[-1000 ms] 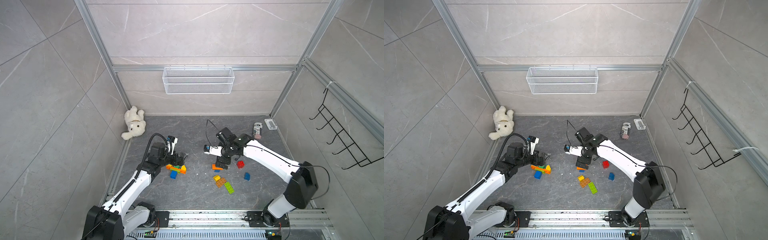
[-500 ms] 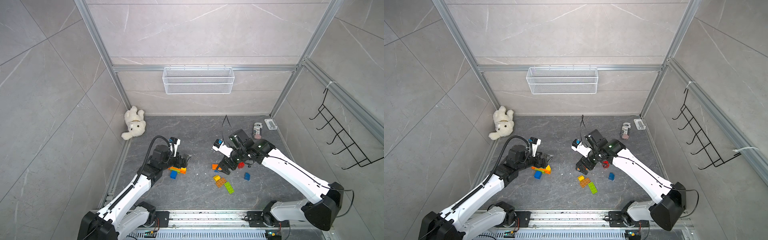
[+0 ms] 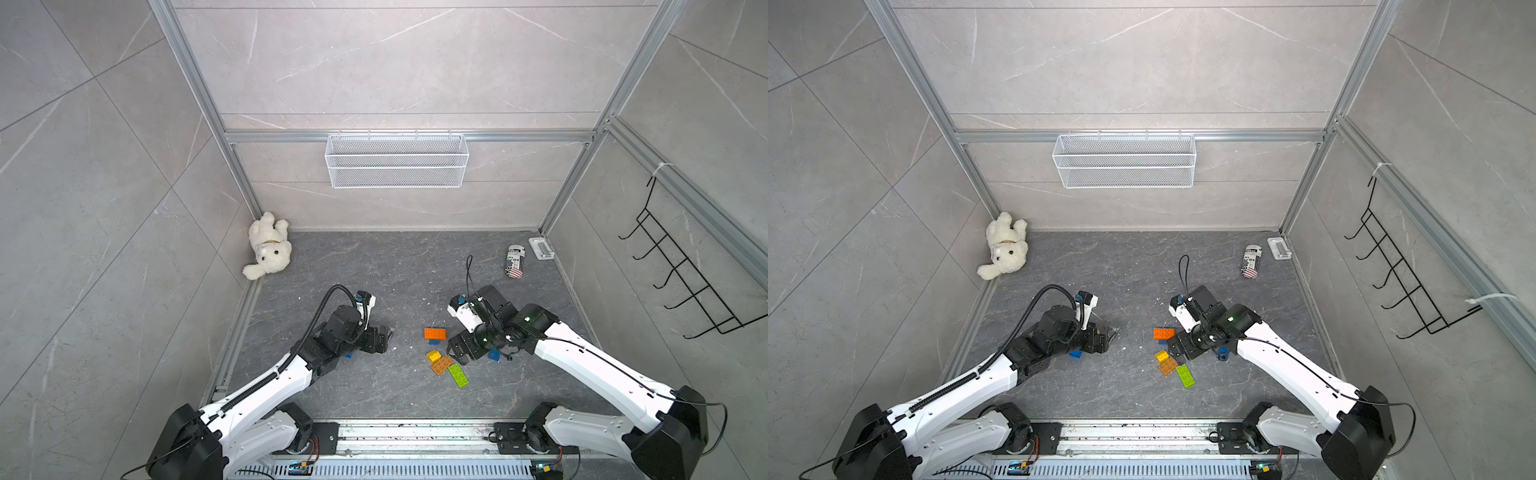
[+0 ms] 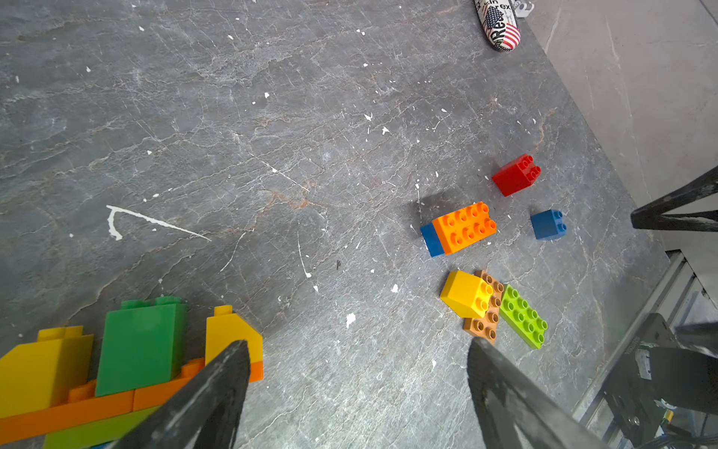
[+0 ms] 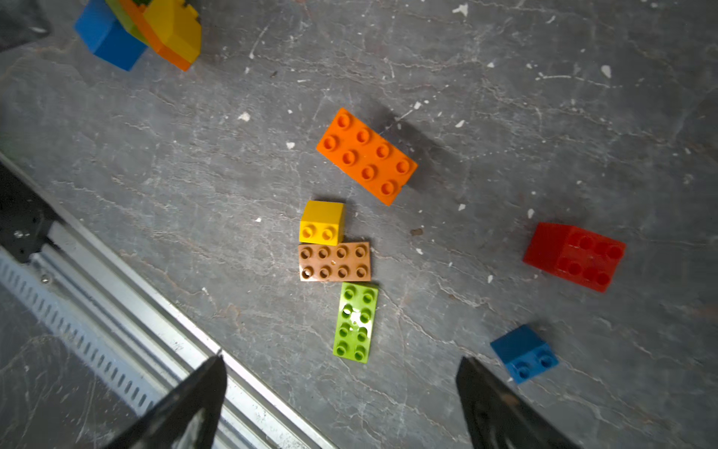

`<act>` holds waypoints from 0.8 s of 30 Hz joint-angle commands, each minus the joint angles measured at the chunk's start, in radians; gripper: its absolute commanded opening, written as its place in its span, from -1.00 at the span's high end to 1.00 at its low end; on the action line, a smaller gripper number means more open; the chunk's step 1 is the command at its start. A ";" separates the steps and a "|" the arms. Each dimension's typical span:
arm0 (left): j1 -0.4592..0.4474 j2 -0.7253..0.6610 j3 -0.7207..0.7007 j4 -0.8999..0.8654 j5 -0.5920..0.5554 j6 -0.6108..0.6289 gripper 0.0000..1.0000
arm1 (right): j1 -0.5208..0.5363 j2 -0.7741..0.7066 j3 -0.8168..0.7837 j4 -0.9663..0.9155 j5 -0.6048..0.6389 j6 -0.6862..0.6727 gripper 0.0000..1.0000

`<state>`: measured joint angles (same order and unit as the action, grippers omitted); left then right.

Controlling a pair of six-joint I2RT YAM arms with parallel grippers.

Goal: Assemble a fork with lego
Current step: Pick up the lego brick from the center of the board.

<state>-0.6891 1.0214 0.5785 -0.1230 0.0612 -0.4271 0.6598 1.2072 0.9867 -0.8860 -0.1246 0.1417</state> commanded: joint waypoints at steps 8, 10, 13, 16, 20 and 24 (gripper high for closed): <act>-0.006 -0.008 -0.009 0.002 -0.033 -0.016 -0.81 | 0.148 0.085 -0.105 0.000 0.214 0.277 -0.45; -0.006 -0.009 -0.012 0.003 -0.031 -0.016 -0.81 | 0.180 0.099 -0.122 0.008 0.243 0.324 -0.44; -0.006 -0.007 -0.021 0.011 -0.014 -0.016 -0.81 | 0.212 0.134 -0.152 0.043 0.272 0.375 -0.42; -0.006 -0.008 -0.023 0.014 0.004 -0.011 -0.81 | 0.232 0.181 -0.159 0.103 0.276 0.408 -0.39; -0.004 -0.008 -0.021 0.009 0.013 0.004 -0.82 | 0.256 0.261 -0.145 0.142 0.283 0.426 -0.37; -0.004 -0.013 -0.025 0.001 0.012 0.008 -0.83 | 0.281 0.302 -0.165 0.170 0.290 0.442 -0.34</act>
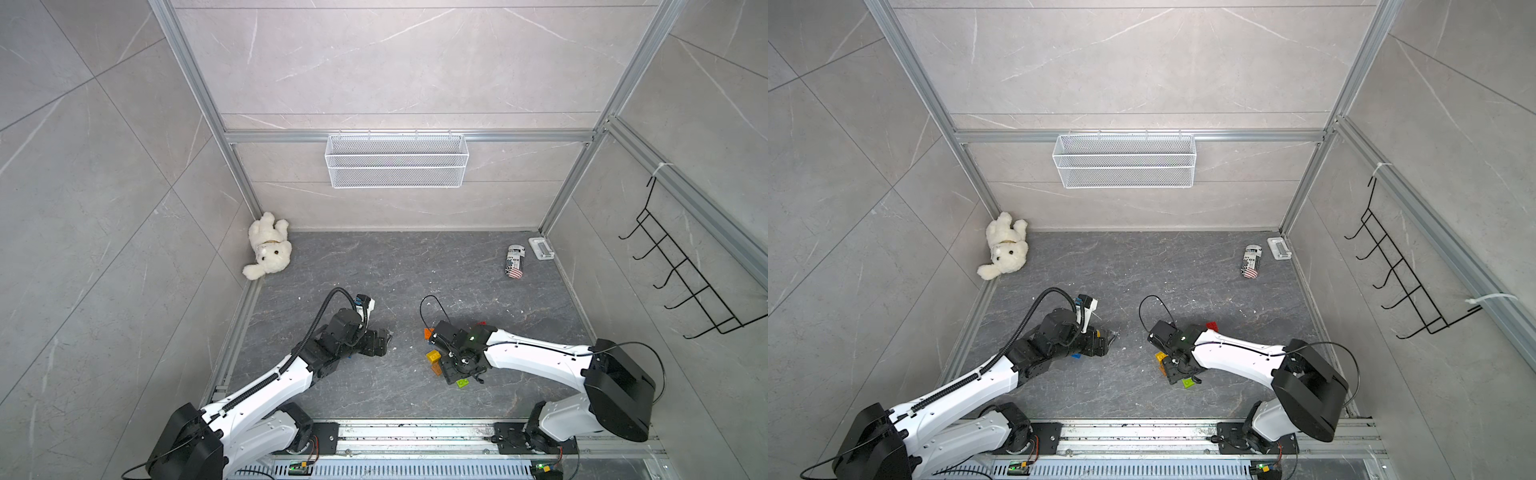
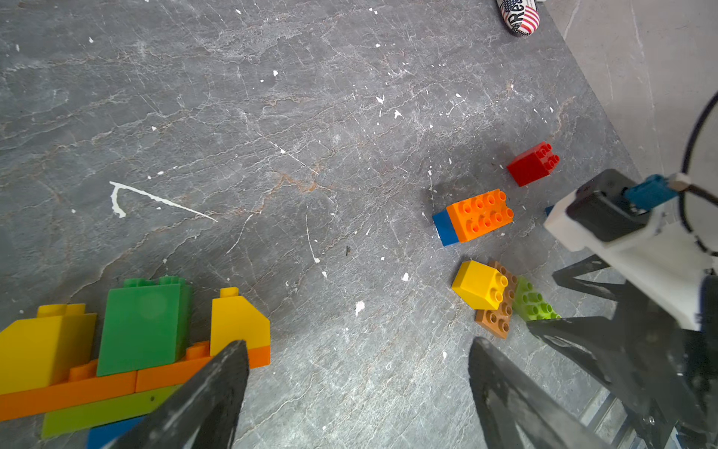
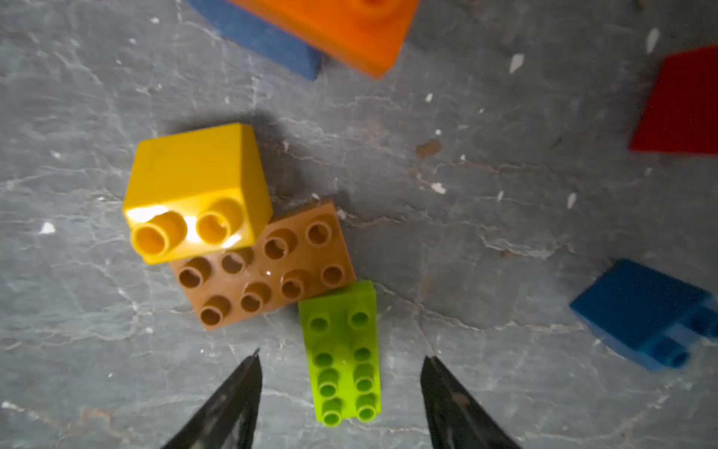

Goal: Assemble a fork with lego
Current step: Pick up the lego brick from the center of the board.

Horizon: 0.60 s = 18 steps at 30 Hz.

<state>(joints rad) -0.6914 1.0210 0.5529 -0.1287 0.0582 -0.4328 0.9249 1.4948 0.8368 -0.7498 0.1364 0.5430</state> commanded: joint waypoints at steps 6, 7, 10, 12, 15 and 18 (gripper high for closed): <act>-0.002 -0.007 -0.015 0.038 0.033 0.005 -0.84 | 0.017 0.012 -0.060 0.086 0.042 0.042 -0.26; -0.002 -0.002 -0.011 0.038 0.034 0.007 -0.84 | 0.015 0.016 -0.056 0.092 0.043 0.036 -0.26; -0.002 0.015 0.001 0.030 0.040 0.009 -0.84 | 0.016 0.031 -0.045 0.101 0.062 0.022 -0.24; -0.002 0.023 0.007 0.031 0.045 0.008 -0.84 | 0.016 0.037 -0.041 0.108 0.060 0.009 -0.22; -0.003 0.035 0.008 0.035 0.046 0.004 -0.84 | 0.015 0.044 -0.041 0.113 0.054 -0.003 -0.19; -0.002 0.042 0.009 0.034 0.044 0.002 -0.84 | 0.015 0.069 -0.039 0.108 0.055 -0.017 -0.19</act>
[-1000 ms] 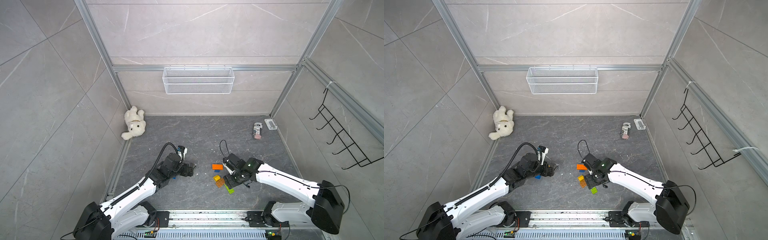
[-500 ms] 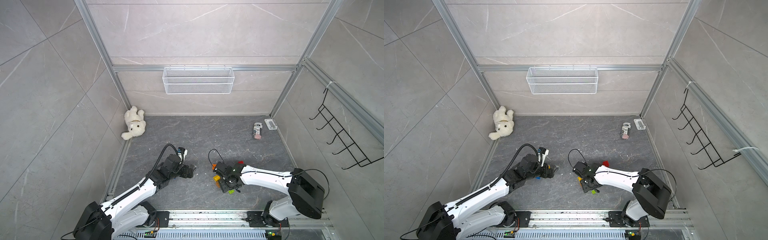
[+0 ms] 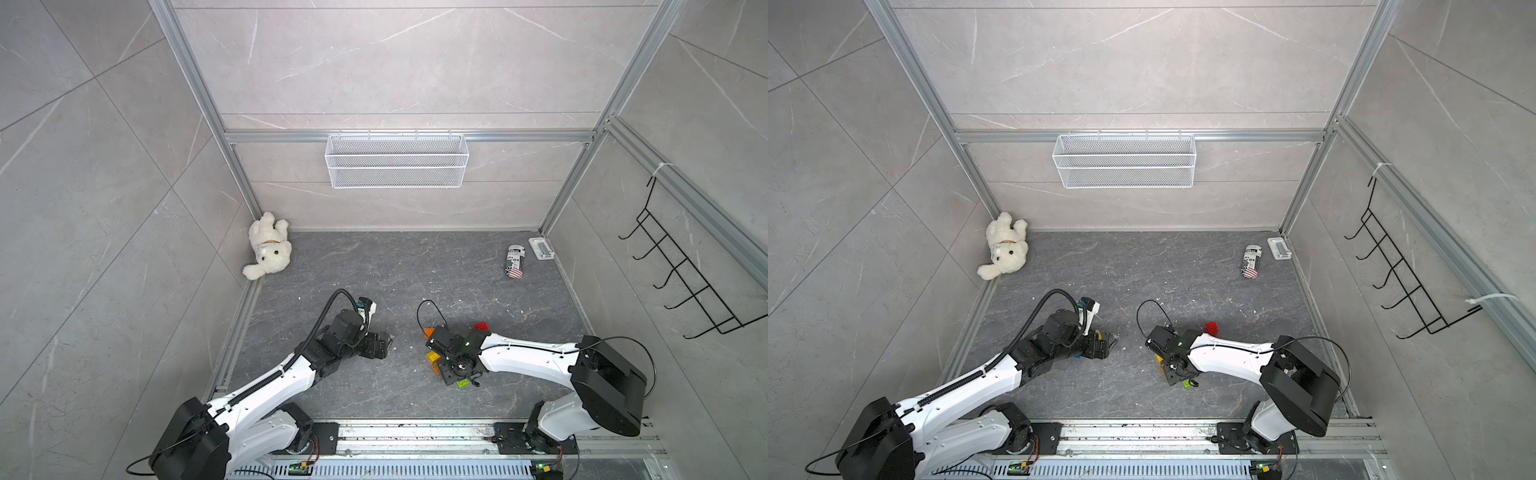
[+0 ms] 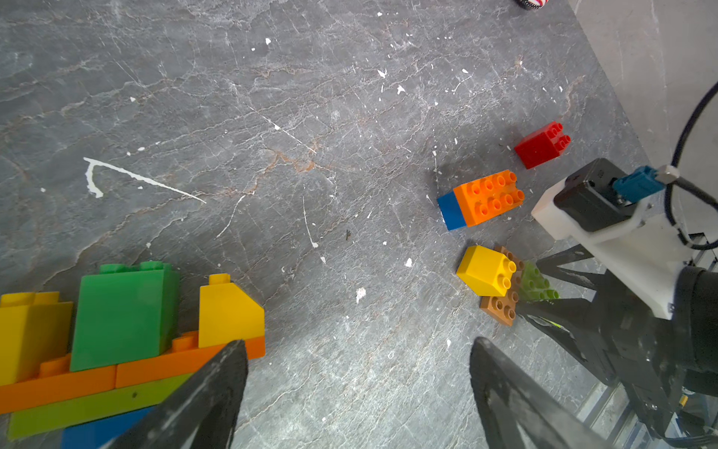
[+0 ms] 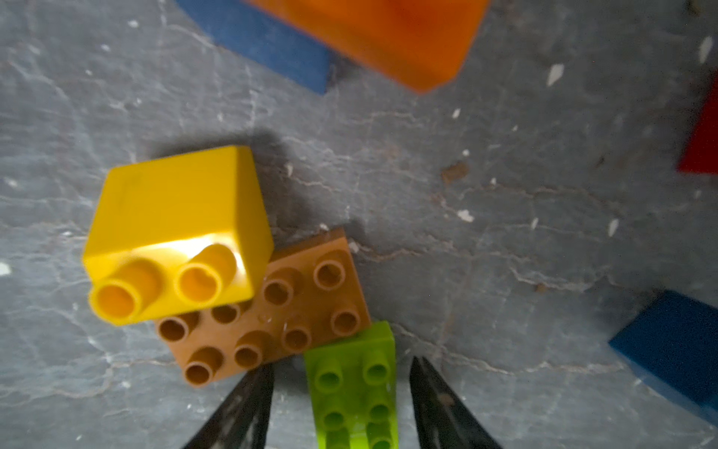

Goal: Assemble a fork with lego
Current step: Pick up the lego brick from the center of the board.

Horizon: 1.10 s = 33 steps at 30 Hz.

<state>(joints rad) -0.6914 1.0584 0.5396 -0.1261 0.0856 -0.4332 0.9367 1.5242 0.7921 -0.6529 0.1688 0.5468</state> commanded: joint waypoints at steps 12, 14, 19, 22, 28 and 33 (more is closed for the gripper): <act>-0.002 0.009 0.031 0.020 0.013 0.004 -0.86 | 0.004 0.080 0.037 0.021 0.006 -0.065 0.13; -0.002 0.008 0.031 0.020 0.011 0.004 -0.86 | 0.004 0.082 0.039 0.019 0.008 -0.068 0.19; -0.002 0.006 0.033 0.013 0.011 0.008 -0.86 | 0.002 0.077 0.043 0.005 -0.005 -0.073 0.17; -0.002 0.006 0.034 0.009 0.007 0.010 -0.86 | 0.003 0.069 0.047 -0.004 -0.020 -0.087 0.20; 0.000 0.009 0.044 -0.007 0.000 0.017 -0.86 | 0.003 0.024 0.102 -0.085 -0.049 -0.209 0.27; 0.003 -0.009 0.054 -0.029 -0.007 0.025 -0.86 | 0.003 -0.060 0.161 -0.116 -0.132 -0.298 0.29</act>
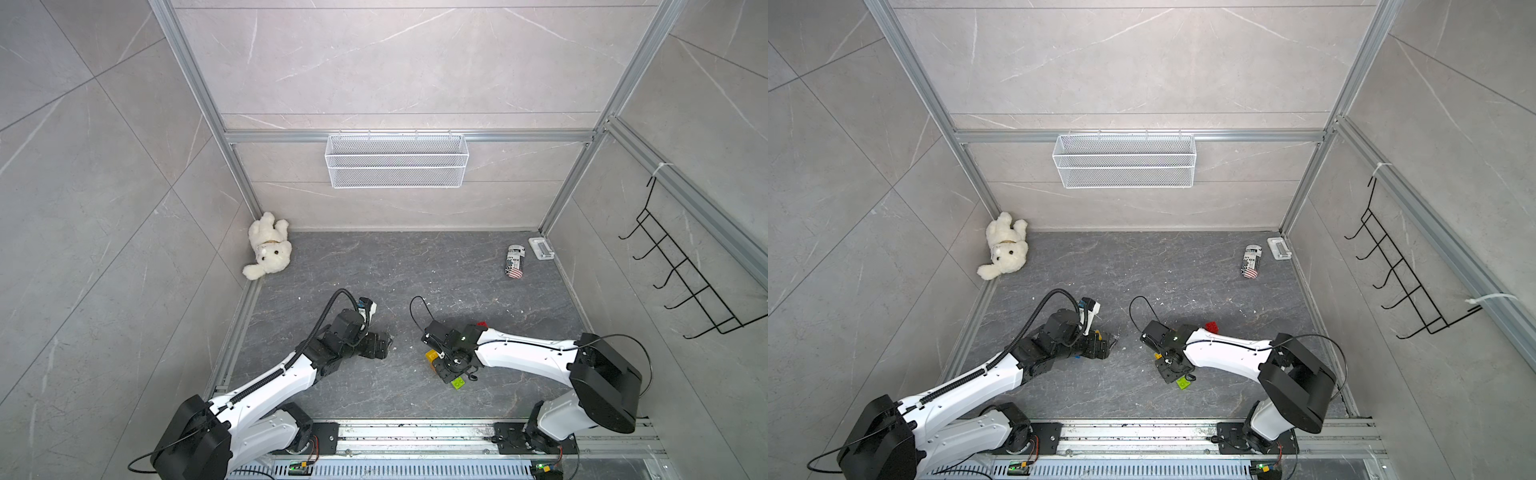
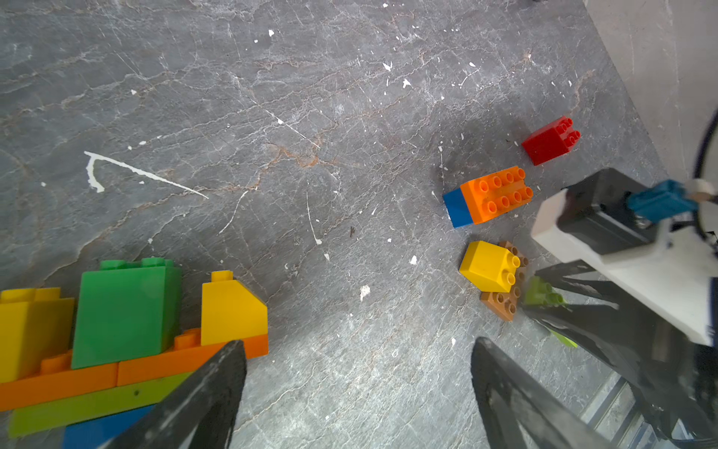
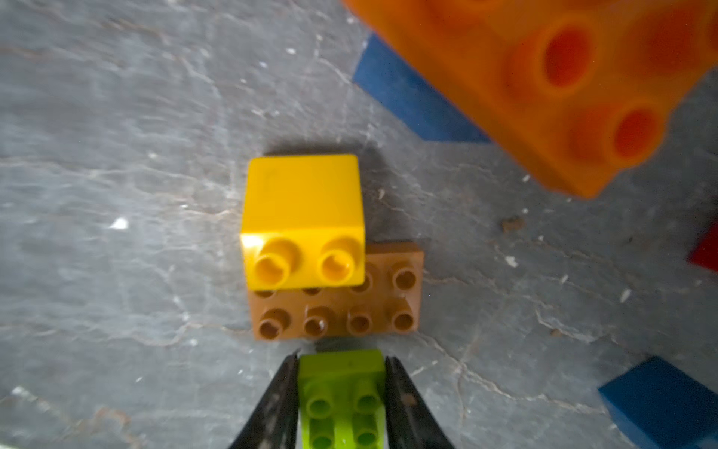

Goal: Assemble a fork with lego
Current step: Pick up the lego brick from the center of the board, then assemble the lego brick with the lego brick.

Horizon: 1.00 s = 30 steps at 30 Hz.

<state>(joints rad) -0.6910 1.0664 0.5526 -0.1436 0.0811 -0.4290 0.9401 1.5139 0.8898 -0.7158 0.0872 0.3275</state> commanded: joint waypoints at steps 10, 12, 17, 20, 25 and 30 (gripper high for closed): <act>0.011 -0.022 0.059 -0.024 -0.009 0.043 -0.86 | -0.002 -0.057 0.280 -0.295 0.014 -0.468 0.30; 0.011 -0.022 0.062 -0.024 -0.010 0.044 -0.87 | -0.013 -0.060 0.299 -0.304 0.026 -0.568 0.29; 0.018 -0.014 0.069 -0.028 -0.015 0.050 -0.86 | -0.124 -0.032 0.376 -0.316 -0.075 -0.792 0.30; 0.028 -0.010 0.075 -0.036 -0.020 0.055 -0.86 | -0.175 0.011 0.416 -0.304 -0.109 -0.897 0.30; 0.065 0.005 0.085 -0.042 -0.013 0.055 -0.87 | -0.217 0.114 0.473 -0.261 -0.127 -1.014 0.27; 0.101 0.039 0.107 -0.051 0.010 0.062 -0.87 | -0.253 0.208 0.485 -0.203 -0.125 -1.076 0.29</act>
<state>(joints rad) -0.6056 1.0935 0.6121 -0.1841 0.0807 -0.3904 0.7040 1.6855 1.3487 -0.9459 -0.0204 -0.6701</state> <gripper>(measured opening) 0.933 0.359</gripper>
